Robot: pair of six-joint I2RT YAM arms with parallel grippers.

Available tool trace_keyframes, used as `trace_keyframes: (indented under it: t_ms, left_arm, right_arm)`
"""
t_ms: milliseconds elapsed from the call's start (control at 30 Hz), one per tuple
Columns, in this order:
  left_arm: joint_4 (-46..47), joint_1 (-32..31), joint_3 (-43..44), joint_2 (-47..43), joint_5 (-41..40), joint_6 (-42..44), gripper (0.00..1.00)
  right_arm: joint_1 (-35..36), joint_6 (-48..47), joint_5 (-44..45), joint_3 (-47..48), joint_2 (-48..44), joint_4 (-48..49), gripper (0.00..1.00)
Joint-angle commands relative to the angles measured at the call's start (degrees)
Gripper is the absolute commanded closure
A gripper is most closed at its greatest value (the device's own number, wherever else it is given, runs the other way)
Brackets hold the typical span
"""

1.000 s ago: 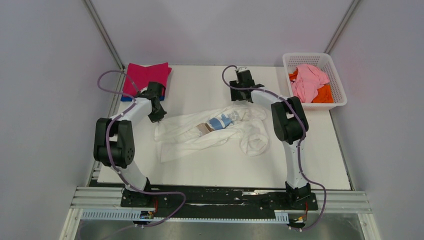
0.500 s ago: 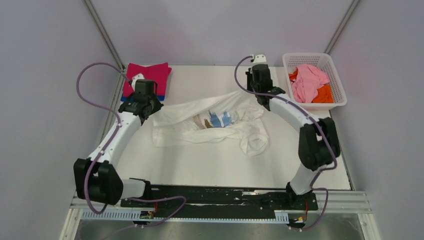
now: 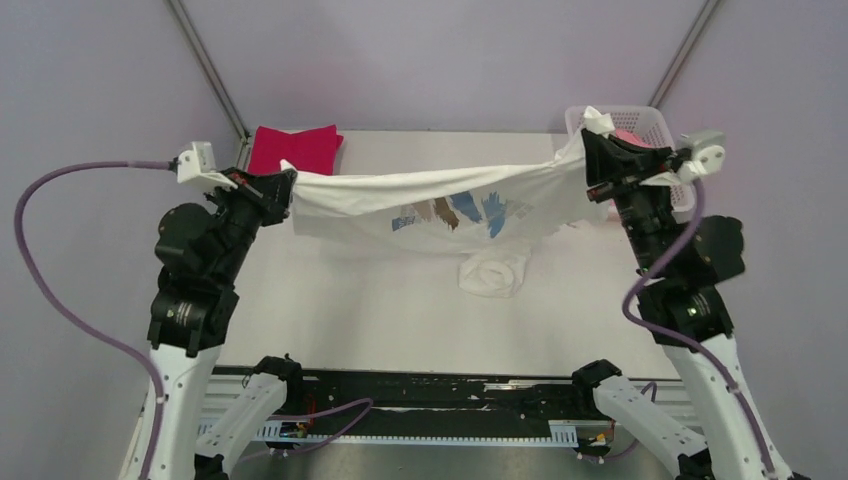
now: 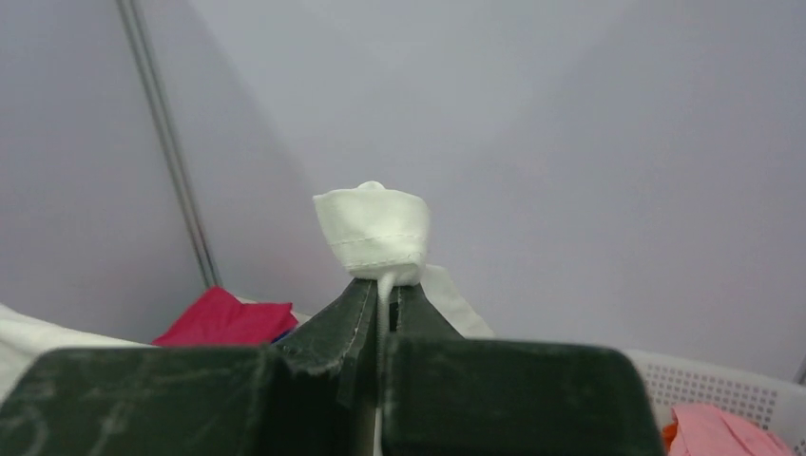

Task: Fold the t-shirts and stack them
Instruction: Flatten out the tshirt

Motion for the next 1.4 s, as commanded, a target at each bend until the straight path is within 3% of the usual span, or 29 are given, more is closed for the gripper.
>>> trace_keyframes:
  t_ms: [0, 267, 533, 733, 833, 1067, 1200, 1267, 1300, 1333, 1367]
  left_arm:
    - [2.98, -0.22, 5.78, -3.63, 7.85, 1.4, 1.0]
    - [0.69, -0.21, 13.1, -7.53, 10.26, 1.56, 1.0]
    - [-0.11, -0.14, 16.03, -4.66, 11.4, 1.57, 1.0]
    - [0.51, -0.15, 12.47, 2.07, 1.16, 2.3, 1.0]
    - [1.33, -0.14, 9.36, 9.67, -3.73, 1.65, 1.0]
    - [5.23, 0.56, 1.76, 34.26, -12.94, -1.27, 0.99]
    - [6.21, 2.62, 6.62, 51.4, -12.38, -2.56, 0.83]
    - [4.79, 3.67, 11.88, 59.08, -9.91, -2.46, 0.63]
    - [3.53, 4.15, 15.53, 63.01, -9.18, -2.39, 0.3]
    - [2.62, 4.25, 17.57, 64.53, -8.44, -2.13, 0.15]
    - [0.5, 4.32, 21.3, 66.88, -8.23, -1.91, 0.04]
  right_arm:
    - [0.33, -0.53, -10.31, 6.53, -5.82, -3.9, 1.0]
    - [0.29, -1.44, -16.07, 20.86, -6.85, -11.67, 1.0]
    - [0.29, -8.22, -8.07, 28.83, 0.07, -12.73, 1.0]
    - [0.22, -14.65, 7.34, 24.88, 9.81, -6.56, 1.0]
    - [-1.51, -17.41, 13.45, 19.66, 15.35, 0.93, 1.0]
    - [-8.45, -7.72, 9.67, 5.71, 32.72, 10.77, 1.0]
    - [-8.68, -4.68, 8.24, 6.42, 48.25, 15.94, 0.96]
    - [-8.77, -3.0, 10.09, 12.53, 57.26, 12.73, 0.85]
    - [-8.76, -2.39, 11.25, 16.01, 61.06, 11.4, 0.69]
    - [-8.75, -2.13, 11.93, 19.29, 64.35, 9.58, 0.43]
    - [-8.77, -0.29, 12.88, 22.94, 67.28, 8.09, 0.24]
